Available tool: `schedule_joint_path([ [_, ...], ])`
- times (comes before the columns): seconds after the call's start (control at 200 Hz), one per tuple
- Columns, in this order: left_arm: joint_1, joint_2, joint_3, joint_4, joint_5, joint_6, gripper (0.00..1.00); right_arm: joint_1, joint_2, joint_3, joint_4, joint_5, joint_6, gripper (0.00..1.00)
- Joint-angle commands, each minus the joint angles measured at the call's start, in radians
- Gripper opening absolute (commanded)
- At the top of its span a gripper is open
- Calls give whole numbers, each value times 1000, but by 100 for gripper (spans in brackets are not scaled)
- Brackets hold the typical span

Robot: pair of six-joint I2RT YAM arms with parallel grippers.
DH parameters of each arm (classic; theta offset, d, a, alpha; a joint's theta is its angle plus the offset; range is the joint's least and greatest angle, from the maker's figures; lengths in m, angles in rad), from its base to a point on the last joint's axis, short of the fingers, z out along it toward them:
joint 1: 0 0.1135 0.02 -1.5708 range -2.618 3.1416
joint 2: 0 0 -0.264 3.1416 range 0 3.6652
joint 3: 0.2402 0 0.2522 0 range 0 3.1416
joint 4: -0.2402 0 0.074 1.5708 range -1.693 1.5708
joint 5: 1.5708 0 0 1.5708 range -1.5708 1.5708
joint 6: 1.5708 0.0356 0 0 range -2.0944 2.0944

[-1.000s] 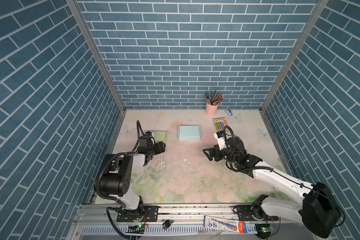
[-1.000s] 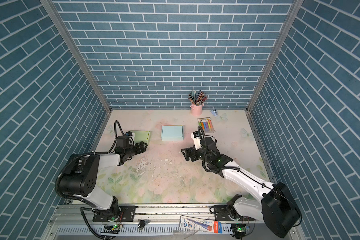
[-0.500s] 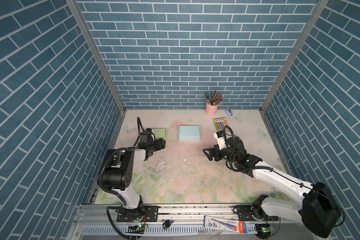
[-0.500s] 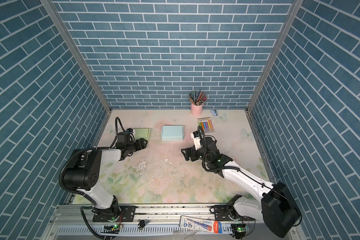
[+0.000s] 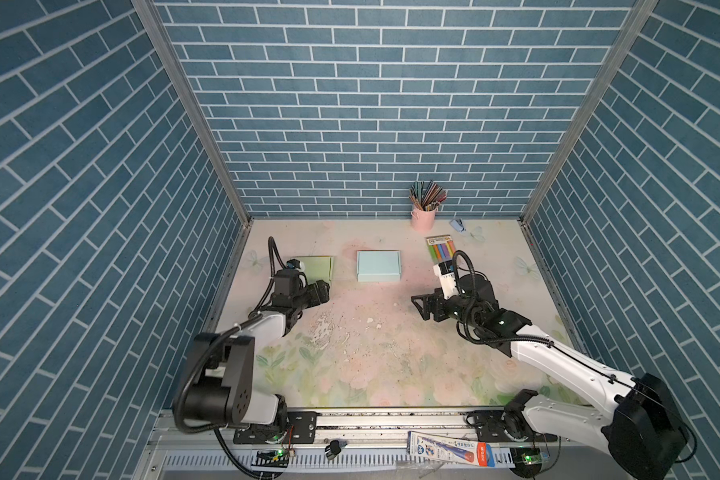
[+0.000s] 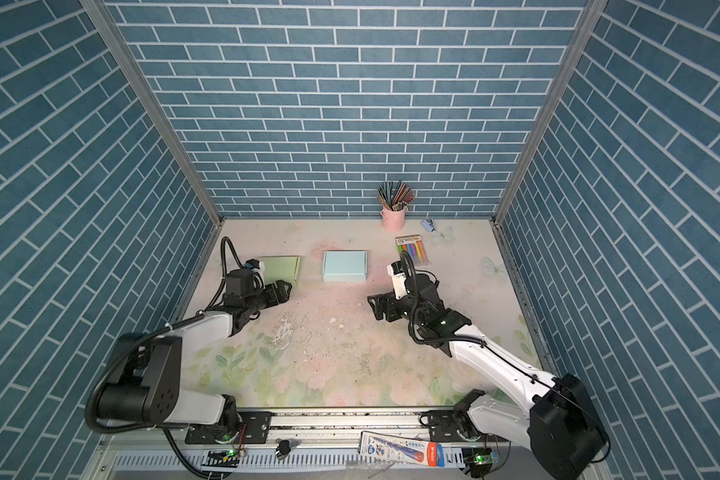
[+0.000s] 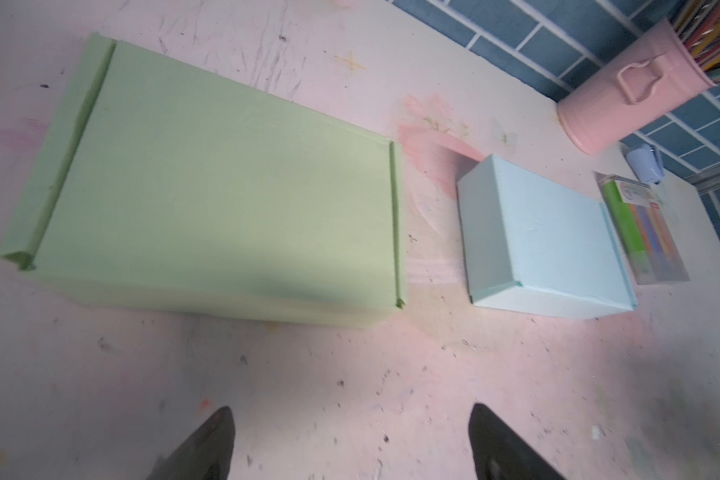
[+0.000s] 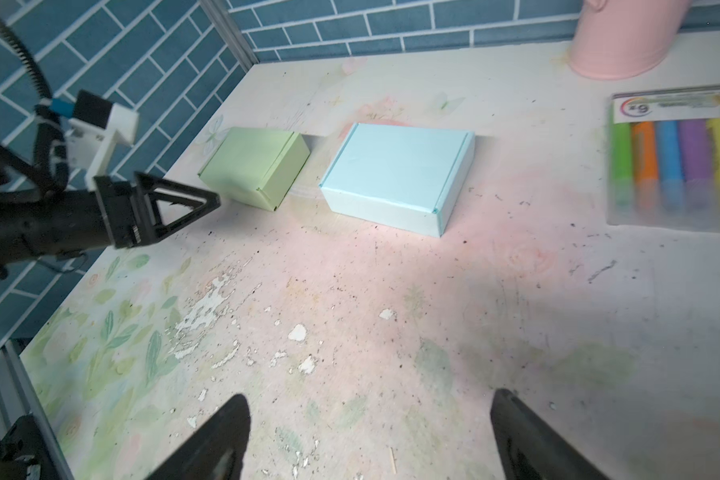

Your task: Fold the paper box

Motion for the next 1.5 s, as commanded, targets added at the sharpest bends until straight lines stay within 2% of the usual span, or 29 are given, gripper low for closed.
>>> schedule_joint_path([
  [0.0,-85,-130,-43,-109,-115,-14,89,-85,-56,-31,-60,-17,-45,98],
  [0.11,-161,-243,-35,-219,-248,-6,89,-171,-121,-61,-85,-46,-69,98],
  [0.17,-167,-309,-47,-246,-334,-17,89,-222,-157,-80,-92,-40,-78,98],
  [0.22,-165,-366,-69,-249,-407,-22,89,-267,-185,-99,-83,-19,-74,98],
  [0.27,-155,-413,-81,-245,-434,-12,89,-306,-214,-138,-48,13,-49,98],
  [0.385,-133,-466,-89,-228,-515,-13,89,-405,-256,-221,62,-16,22,98],
  [0.49,-125,-494,-148,-145,-629,-15,89,-438,-282,-253,81,87,59,98],
  [0.565,-80,-511,-210,-92,-698,-76,89,-466,-329,-297,144,77,47,97],
  [0.625,-31,-535,-255,-39,-690,-77,89,-479,-379,-323,163,118,59,98],
  [0.68,6,-561,-283,5,-650,-47,89,-486,-431,-340,154,201,76,98],
  [0.755,20,-604,-314,77,-642,6,89,-489,-500,-369,160,296,65,98],
  [0.835,19,-648,-365,195,-628,97,89,-490,-561,-435,239,352,-6,98],
  [0.905,19,-655,-406,289,-652,153,89,-498,-604,-496,329,330,-65,98],
  [0.985,19,-607,-419,342,-659,219,89,-505,-613,-569,451,235,-179,98],
  [1.08,19,-503,-406,374,-638,264,89,-506,-552,-567,461,255,-206,98],
  [1.19,21,-402,-434,477,-606,257,89,-506,-459,-559,518,291,-256,99],
  [1.21,20,-393,-423,454,-604,257,89,-506,-442,-562,534,301,-261,98],
  [1.34,24,-322,-389,477,-596,278,89,-509,-307,-596,663,384,-245,98],
  [1.495,29,-209,-338,533,-574,318,89,-510,-165,-583,752,386,-243,99],
])
